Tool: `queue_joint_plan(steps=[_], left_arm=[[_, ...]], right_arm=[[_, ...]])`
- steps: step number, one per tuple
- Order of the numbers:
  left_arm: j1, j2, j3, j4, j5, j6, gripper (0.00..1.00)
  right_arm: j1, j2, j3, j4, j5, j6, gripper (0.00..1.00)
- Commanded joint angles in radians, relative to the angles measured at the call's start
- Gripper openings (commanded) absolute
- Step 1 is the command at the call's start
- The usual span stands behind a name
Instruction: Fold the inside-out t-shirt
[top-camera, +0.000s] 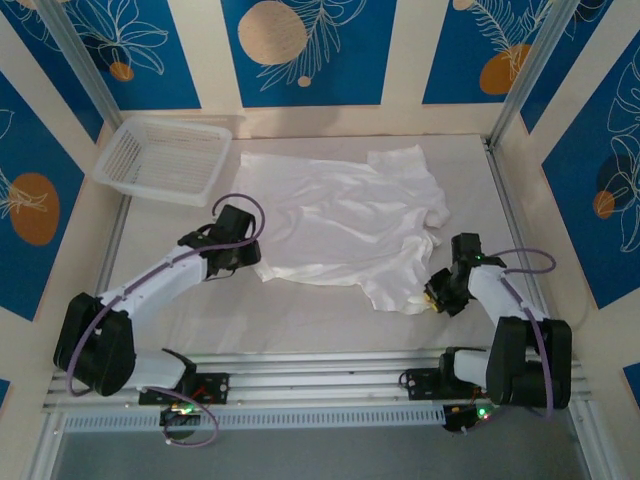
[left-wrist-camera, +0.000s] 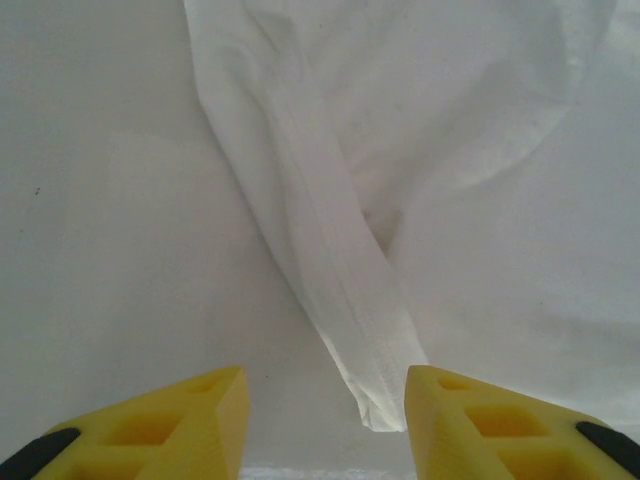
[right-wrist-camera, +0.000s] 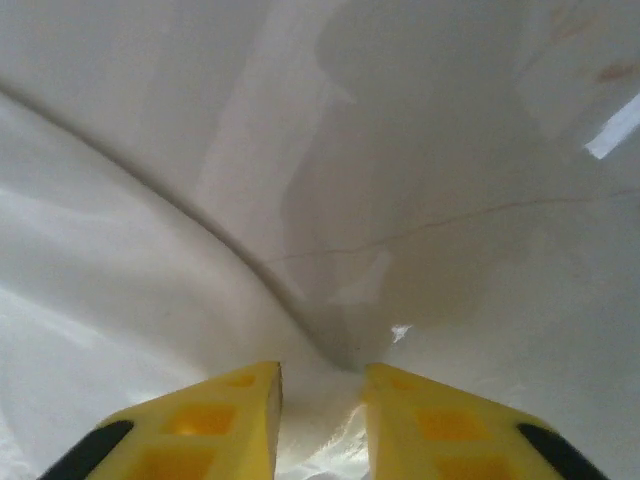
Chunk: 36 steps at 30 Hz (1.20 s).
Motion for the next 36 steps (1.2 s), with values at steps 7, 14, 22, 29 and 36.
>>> queue_joint_plan(steps=[7,14,22,29,36], left_arm=[[-0.138,0.2,0.12,-0.114,-0.022,0.053,0.44],[-0.19,0.355,0.228,-0.157,-0.123,-0.033,0.4],[-0.158,0.375,0.189,-0.204,-0.279,-0.121,0.18],[-0.136,0.293,0.124,-0.191,-0.294,-0.113,0.0],[-0.108,0.111,0.082,-0.068,-0.165,-0.047,0.0]], right_arm=[[0.151,-0.203,0.134,-0.114,0.084,0.027,0.0],[0.234,-0.191,0.207,-0.155,0.163,0.014,0.0],[0.245,-0.202,0.296,-0.216,0.214,-0.019,0.0],[0.198,-0.204,0.4,-0.263,0.246,-0.053,0.0],[0.177,-0.221,0.525,-0.271,0.259,-0.116,0.0]])
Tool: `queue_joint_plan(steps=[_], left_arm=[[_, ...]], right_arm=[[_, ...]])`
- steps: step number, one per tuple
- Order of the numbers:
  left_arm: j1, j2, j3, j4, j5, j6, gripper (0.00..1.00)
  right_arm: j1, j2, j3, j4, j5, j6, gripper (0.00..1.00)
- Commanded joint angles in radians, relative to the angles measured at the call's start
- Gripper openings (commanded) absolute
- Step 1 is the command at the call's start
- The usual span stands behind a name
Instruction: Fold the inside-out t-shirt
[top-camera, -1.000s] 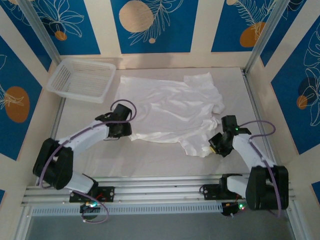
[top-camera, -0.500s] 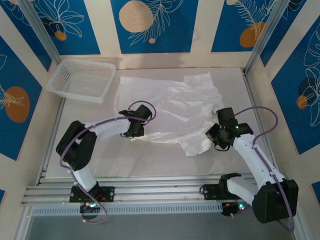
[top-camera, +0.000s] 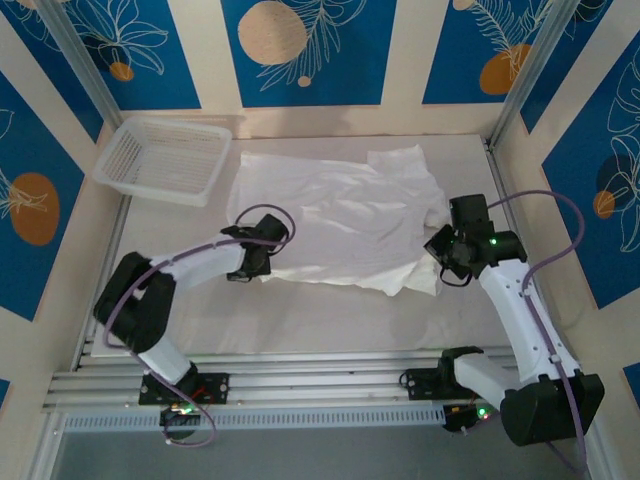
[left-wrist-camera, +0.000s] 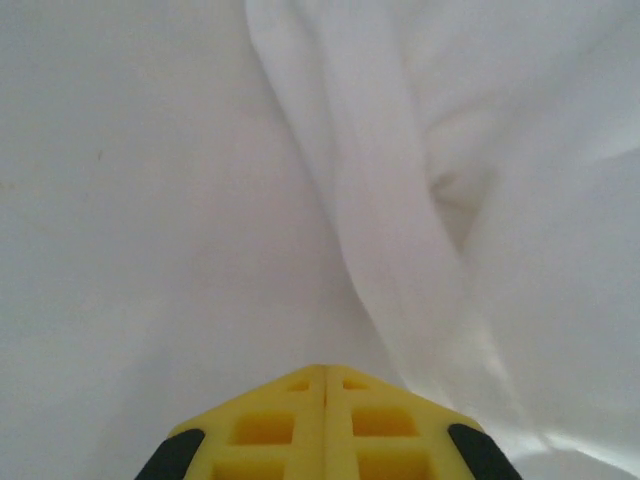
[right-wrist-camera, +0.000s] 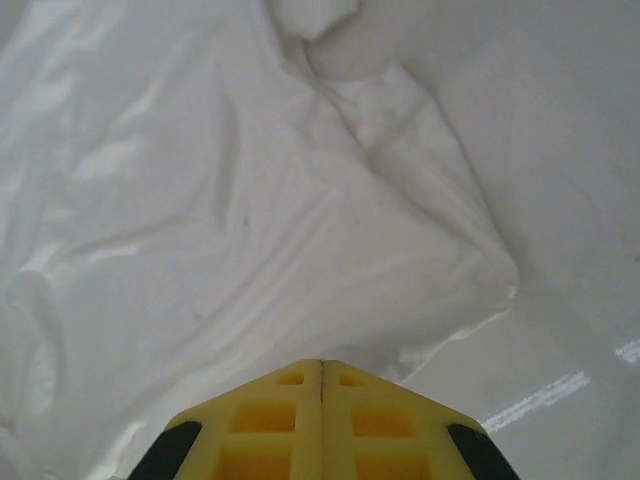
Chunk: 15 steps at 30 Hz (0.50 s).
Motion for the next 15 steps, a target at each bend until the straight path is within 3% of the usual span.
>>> queue_joint_plan(steps=[1,3,4,12,15], left_arm=[[0.019,-0.051,-0.001,0.065,0.117,0.019,0.03],[0.017,0.01,0.059,0.017,0.179,-0.019,0.25],[0.015,0.052,0.093,-0.014,0.191,-0.037,0.29],[0.018,0.246,0.182,0.005,0.23,-0.106,0.31],[0.019,0.279,0.188,-0.035,0.189,-0.118,0.31]], right_arm=[[-0.007,-0.016,0.055,-0.025,0.026,-0.047,0.0],[-0.004,-0.01,0.05,-0.025,0.012,-0.038,0.0],[-0.001,-0.01,0.041,-0.019,0.005,-0.03,0.0],[0.016,-0.022,0.018,-0.015,0.01,-0.026,0.0],[0.015,-0.024,0.024,-0.022,0.016,-0.035,0.0]])
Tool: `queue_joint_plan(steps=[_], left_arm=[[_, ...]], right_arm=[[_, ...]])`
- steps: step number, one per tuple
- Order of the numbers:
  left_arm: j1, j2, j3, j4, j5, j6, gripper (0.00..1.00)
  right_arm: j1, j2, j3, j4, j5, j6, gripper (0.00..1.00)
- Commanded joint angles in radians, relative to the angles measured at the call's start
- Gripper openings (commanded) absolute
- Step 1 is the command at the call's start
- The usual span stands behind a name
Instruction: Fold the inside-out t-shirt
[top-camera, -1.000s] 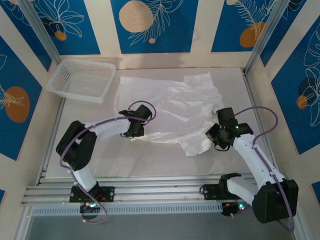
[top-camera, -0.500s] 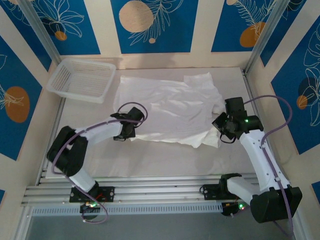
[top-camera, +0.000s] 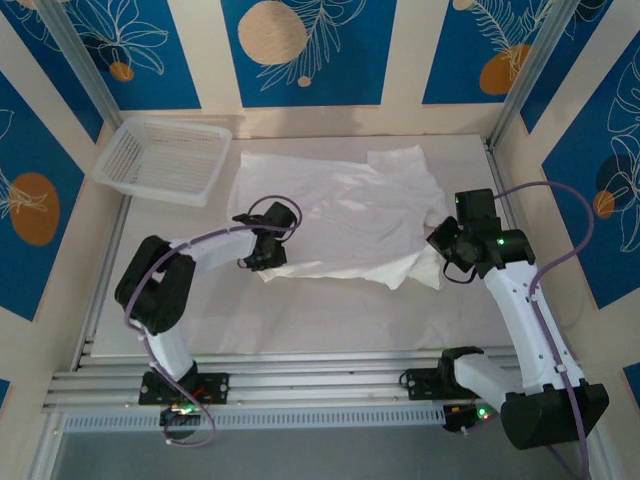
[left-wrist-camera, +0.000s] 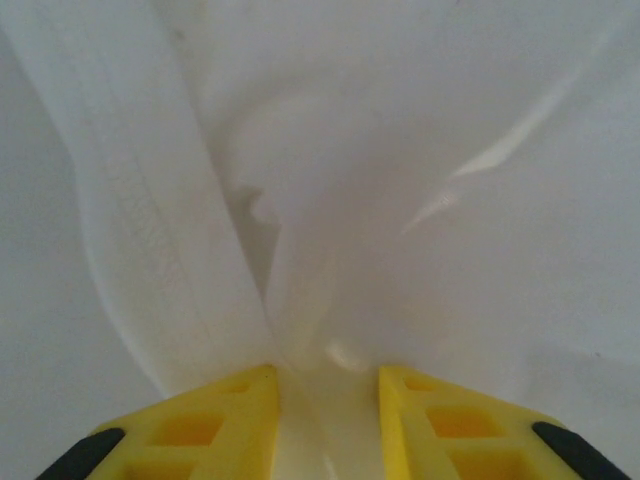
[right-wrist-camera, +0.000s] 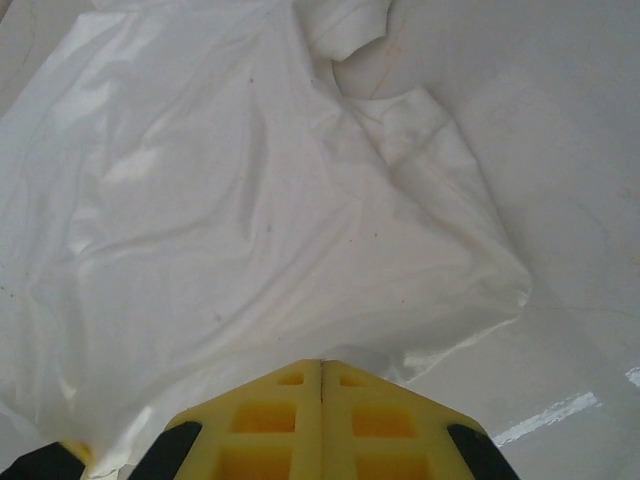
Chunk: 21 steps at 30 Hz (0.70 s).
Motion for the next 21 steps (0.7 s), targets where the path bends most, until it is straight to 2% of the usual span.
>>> queue_joint_plan(steps=[1,5,10,15,21], left_arm=[[0.01,0.02,0.024,-0.056,-0.023,-0.037,0.29],[0.018,0.001,-0.021,-0.066,-0.055,-0.039,0.13],[0.027,-0.041,-0.056,-0.071,-0.079,-0.037,0.01],[0.032,-0.078,-0.066,-0.056,-0.064,-0.005,0.0],[0.036,-0.268,-0.11,-0.039,-0.12,0.02,0.0]], right_arm=[[0.005,-0.017,0.002,-0.018,0.015,-0.018,0.0],[0.007,-0.016,-0.004,-0.008,0.012,-0.015,0.0],[0.01,-0.002,0.0,0.0,0.012,-0.013,0.0],[0.012,-0.001,0.022,-0.009,0.031,-0.016,0.0],[0.011,-0.022,0.074,-0.023,0.062,-0.023,0.0]])
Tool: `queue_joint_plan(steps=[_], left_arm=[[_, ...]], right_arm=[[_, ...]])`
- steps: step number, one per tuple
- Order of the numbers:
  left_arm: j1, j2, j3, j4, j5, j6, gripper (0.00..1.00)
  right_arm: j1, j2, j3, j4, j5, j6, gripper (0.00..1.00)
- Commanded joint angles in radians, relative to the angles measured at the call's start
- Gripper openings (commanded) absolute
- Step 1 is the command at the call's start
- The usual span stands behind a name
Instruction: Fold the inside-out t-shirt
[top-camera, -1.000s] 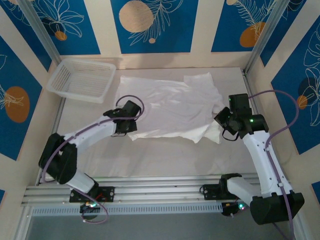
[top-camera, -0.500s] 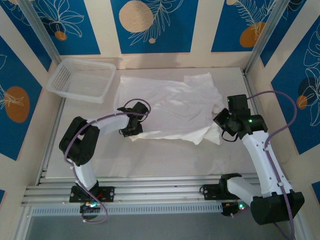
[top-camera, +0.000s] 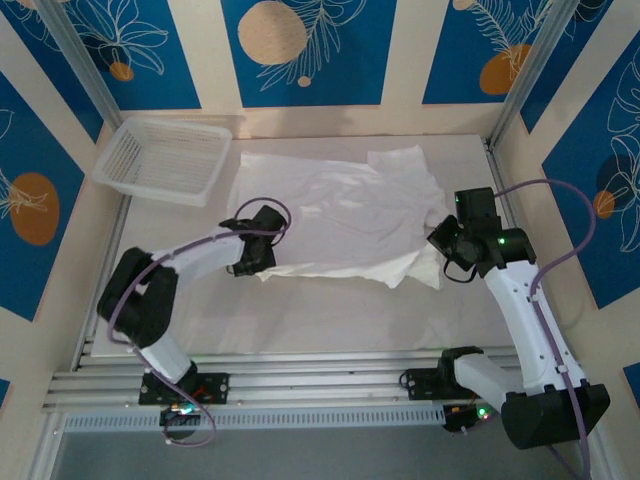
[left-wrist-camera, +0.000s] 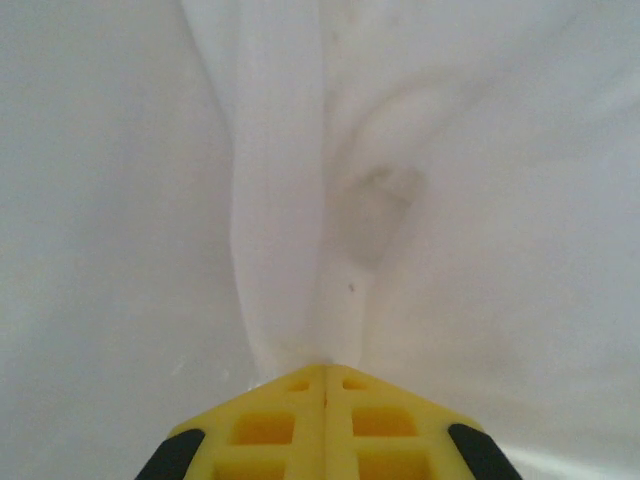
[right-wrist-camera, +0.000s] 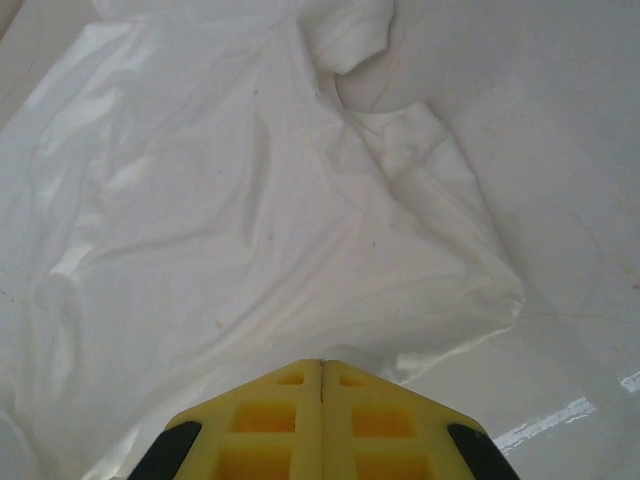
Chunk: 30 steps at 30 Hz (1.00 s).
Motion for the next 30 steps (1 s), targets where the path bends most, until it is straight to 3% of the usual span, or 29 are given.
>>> queue_joint_plan(steps=[1,9,16,21,25,30], left_arm=[[0.02,-0.122,-0.017,-0.02,-0.06,0.029,0.0],[0.031,-0.396,-0.003,-0.079,-0.091,0.09,0.0],[0.036,-0.624,0.194,-0.055,-0.118,0.221,0.0],[0.091,-0.512,0.316,-0.079,-0.102,0.249,0.0],[0.206,-0.405,0.194,0.029,0.067,0.184,0.0],[0.224,-0.232,0.071,0.224,0.189,0.19,0.0]], right_arm=[[0.002,-0.022,0.053,-0.014,0.037,-0.016,0.0],[0.002,-0.049,0.223,-0.071,0.086,-0.027,0.0],[0.002,-0.058,0.533,-0.1,0.13,-0.072,0.0],[0.003,0.018,0.641,-0.119,0.248,-0.178,0.0],[-0.011,0.029,0.497,-0.043,0.247,-0.191,0.0],[-0.053,0.085,0.313,0.041,0.22,-0.185,0.0]])
